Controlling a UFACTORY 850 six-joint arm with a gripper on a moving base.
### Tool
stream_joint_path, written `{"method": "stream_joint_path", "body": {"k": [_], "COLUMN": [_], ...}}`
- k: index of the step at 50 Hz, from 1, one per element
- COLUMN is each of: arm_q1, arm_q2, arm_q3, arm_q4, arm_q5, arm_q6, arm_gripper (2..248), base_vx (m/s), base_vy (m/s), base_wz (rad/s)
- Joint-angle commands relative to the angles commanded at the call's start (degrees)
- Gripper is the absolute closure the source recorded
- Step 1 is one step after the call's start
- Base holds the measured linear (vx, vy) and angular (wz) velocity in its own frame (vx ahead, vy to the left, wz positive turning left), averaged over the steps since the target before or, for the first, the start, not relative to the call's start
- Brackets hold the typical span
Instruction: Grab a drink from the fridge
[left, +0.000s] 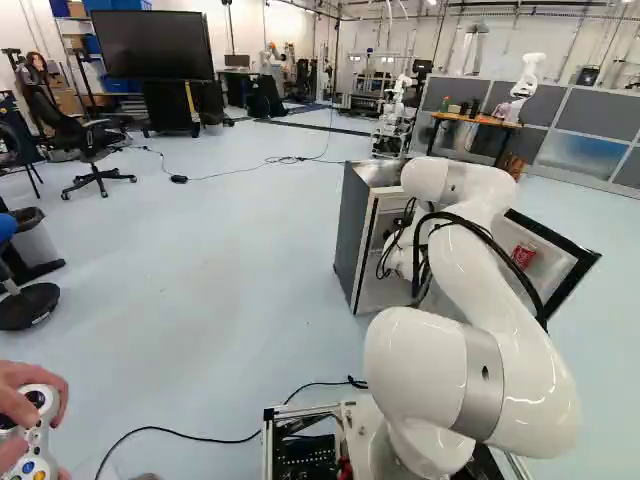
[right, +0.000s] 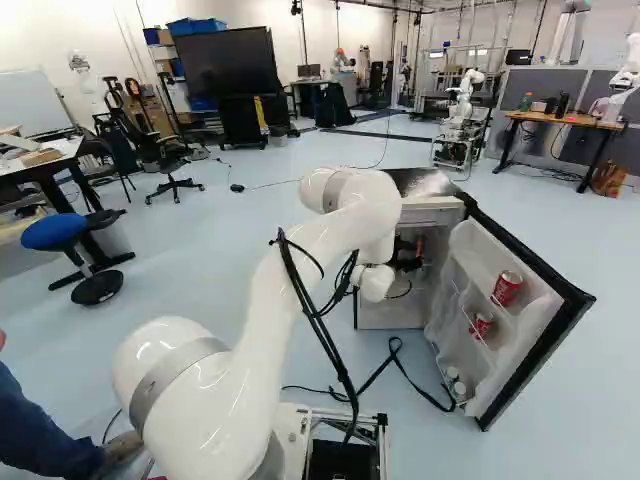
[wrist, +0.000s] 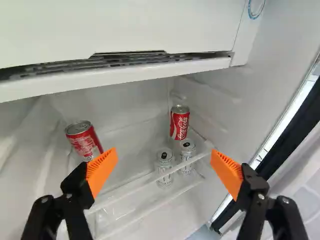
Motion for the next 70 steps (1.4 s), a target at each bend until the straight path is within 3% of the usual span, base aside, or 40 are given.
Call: {"method": "stream_joint_path", "body": {"k": [70], "arm_q1": [-0.7], "arm_q2": [-7.4], "arm_q3": [-12.9], "arm_q4": [3.8], "arm_q5": [-7.2], "arm_q6": [0.0], "arm_gripper": [3], "base_vx": [0.000], "base_vy": [0.000], "base_wz": [0.000]}}
